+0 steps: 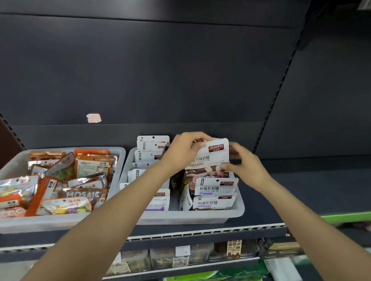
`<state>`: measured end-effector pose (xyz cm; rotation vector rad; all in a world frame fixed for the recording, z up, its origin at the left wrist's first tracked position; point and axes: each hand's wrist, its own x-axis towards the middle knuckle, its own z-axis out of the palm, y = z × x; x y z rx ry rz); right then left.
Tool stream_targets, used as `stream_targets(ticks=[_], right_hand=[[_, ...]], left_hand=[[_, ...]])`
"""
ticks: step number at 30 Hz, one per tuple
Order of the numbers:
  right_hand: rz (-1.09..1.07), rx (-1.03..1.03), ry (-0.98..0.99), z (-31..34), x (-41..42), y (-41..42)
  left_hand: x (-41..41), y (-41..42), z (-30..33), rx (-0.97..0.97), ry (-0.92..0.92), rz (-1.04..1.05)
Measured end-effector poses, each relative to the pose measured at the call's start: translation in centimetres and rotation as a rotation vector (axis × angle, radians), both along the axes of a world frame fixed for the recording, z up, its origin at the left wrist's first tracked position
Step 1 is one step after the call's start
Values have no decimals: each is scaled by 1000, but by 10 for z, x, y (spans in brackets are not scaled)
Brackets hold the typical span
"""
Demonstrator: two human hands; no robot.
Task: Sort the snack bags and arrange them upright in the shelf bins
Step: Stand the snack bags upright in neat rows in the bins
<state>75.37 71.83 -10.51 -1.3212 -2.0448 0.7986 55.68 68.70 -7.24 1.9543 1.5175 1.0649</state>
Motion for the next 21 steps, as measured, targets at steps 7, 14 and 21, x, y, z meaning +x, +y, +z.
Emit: stream_targets(ticks=[7,14,21], right_hand=[[-141,-76,-141,-21,11,11],[-139,-67,-119,-28,-1,19],[-224,-29,-357,-32,-1,30]], left_hand=[[7,22,-40,-210,107,19],[-7,20,-38,-211,78,13],[-32,13,-60,-311,254,-5]])
